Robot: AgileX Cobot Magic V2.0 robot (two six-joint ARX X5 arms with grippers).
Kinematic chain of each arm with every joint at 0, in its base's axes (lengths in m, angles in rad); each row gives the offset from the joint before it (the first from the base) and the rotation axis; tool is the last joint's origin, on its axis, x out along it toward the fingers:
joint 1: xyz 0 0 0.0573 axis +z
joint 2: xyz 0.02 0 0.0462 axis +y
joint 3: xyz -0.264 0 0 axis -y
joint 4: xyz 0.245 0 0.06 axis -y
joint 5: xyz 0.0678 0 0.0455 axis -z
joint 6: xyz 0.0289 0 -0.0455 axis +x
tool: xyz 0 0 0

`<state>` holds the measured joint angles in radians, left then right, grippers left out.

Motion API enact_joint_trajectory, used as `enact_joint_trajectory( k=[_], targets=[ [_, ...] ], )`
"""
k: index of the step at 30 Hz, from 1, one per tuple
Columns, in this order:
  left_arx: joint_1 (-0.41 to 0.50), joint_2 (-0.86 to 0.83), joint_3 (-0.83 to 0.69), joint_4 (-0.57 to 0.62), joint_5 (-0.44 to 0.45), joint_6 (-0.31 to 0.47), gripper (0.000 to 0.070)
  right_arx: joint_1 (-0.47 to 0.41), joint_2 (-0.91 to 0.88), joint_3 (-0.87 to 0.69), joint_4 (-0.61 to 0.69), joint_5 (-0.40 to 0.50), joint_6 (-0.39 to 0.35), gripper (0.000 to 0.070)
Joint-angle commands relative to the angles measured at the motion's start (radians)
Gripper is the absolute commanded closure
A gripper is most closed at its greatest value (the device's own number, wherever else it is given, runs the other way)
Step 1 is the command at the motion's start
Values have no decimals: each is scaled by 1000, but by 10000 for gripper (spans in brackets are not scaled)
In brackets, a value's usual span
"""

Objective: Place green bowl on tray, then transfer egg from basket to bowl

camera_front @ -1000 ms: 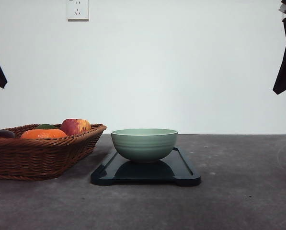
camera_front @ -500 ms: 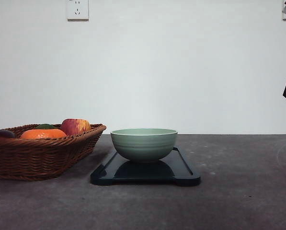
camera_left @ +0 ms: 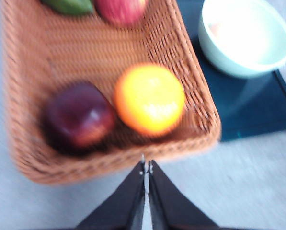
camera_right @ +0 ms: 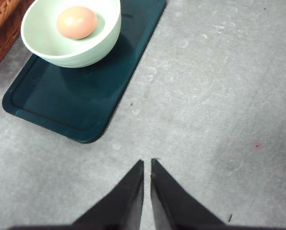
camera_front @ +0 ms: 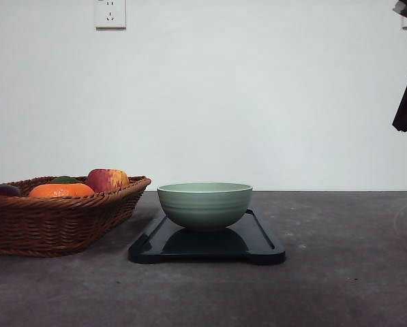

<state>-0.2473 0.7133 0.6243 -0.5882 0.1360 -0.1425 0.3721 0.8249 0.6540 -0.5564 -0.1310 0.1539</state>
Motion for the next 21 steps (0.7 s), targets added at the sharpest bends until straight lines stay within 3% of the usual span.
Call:
enact_joint_trajectory(
  k=[1,9,15,21],
  targets=[
    [23,-34,-18,38,-2,59,700,4,3,7,10,1,-5,682],
    [161,-353,-324,366,-5,79,700,4,3,7,10,1,-5,682],
    [194,-599,-502,378,-29,79,700,4,3,7,10,1,-5,682],
    [207,-709,-604,388,-64,79,700,4,3,7,10,1,-5,682]
  ],
)
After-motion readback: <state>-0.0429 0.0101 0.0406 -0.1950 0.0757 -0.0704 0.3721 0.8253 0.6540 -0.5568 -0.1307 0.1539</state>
